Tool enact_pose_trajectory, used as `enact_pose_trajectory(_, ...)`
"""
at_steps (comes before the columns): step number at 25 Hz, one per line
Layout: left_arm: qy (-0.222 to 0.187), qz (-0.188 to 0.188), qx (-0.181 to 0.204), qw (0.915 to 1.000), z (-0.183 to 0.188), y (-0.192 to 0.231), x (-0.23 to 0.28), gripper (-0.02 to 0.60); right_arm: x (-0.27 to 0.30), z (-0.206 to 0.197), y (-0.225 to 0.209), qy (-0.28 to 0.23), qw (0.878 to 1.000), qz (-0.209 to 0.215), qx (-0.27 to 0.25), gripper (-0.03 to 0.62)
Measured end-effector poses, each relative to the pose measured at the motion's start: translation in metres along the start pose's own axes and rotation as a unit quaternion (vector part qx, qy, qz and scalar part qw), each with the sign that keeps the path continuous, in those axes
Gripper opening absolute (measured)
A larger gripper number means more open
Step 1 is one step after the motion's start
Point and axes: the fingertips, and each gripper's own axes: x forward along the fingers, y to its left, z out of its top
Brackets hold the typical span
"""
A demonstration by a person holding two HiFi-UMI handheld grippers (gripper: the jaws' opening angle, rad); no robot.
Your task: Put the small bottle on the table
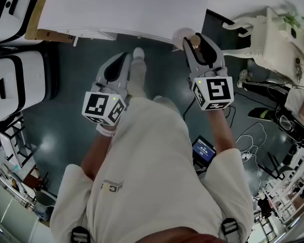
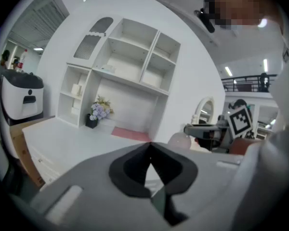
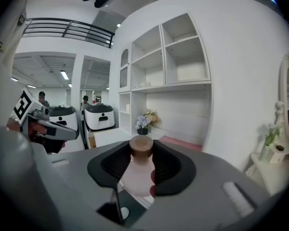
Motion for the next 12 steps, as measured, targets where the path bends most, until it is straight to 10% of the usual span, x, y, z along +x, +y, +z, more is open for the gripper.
enact_pose_trajectory(12, 0.013, -0.027, -0.034, 0.999, -0.073, -0.158, -0.14, 0.002, -0.201, -0.071, 0.081, 0.058, 0.997, 0.001, 0.042, 0.142)
